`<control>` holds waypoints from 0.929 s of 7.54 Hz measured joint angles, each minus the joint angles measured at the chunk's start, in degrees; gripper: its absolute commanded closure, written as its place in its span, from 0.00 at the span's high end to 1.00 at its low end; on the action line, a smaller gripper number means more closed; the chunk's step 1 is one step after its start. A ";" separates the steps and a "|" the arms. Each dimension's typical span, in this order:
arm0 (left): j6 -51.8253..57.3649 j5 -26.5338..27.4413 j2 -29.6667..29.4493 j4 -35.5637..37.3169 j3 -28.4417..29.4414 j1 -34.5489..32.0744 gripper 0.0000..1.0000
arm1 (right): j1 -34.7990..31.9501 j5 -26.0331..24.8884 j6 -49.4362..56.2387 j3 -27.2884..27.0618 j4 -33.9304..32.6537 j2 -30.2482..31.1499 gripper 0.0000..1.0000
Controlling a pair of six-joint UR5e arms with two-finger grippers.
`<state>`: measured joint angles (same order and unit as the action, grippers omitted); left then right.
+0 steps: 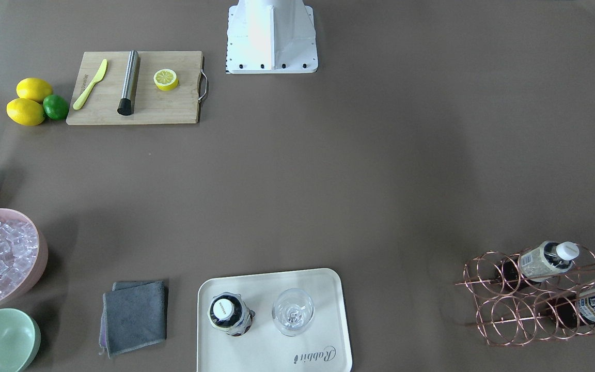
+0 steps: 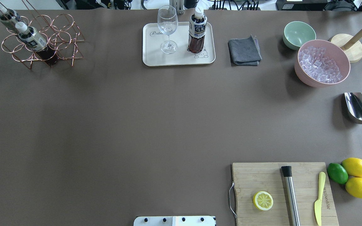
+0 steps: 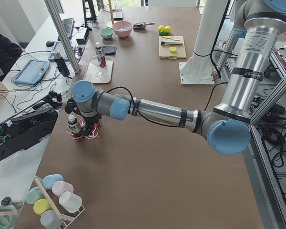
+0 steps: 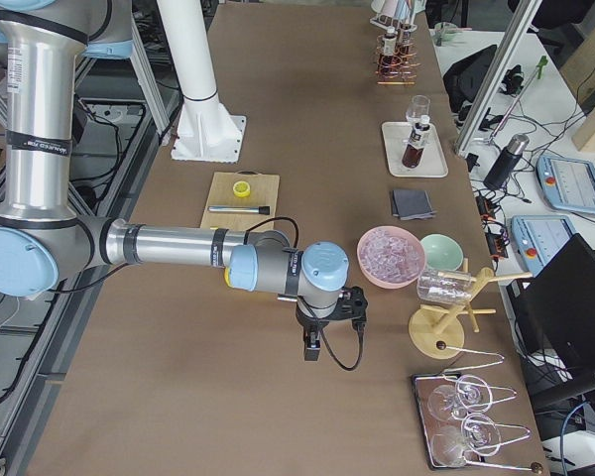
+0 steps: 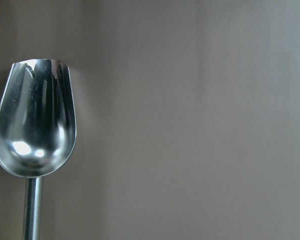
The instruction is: Take tea from basket to plate
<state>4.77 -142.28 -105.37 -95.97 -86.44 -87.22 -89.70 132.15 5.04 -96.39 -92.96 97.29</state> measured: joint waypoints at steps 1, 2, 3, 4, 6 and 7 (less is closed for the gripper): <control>-0.21 -0.06 1.69 -0.09 -0.07 0.03 0.98 | -0.02 -0.03 -1.50 -0.12 0.04 -0.06 1.00; -0.26 0.18 3.06 -0.03 0.19 0.07 0.98 | -0.04 -0.01 -1.88 -0.42 0.09 -0.20 1.00; -0.28 0.34 4.93 0.01 0.20 0.03 0.98 | -0.16 -0.01 -1.95 -0.67 0.13 -0.34 1.00; -0.29 0.40 6.76 0.14 -0.28 -0.27 0.98 | -0.42 0.00 -1.97 -0.85 0.18 -0.44 1.00; -0.49 1.37 11.80 0.67 -2.97 -0.54 0.98 | -0.69 -0.59 -1.92 -0.98 0.23 -0.48 1.00; -0.53 3.62 13.71 2.05 -4.11 -0.65 0.98 | -0.71 -1.07 -1.86 -1.09 0.23 -0.50 1.00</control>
<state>4.24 -138.66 -91.66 -93.92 -90.55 -87.88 -90.41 131.08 3.18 -97.48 -92.73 96.78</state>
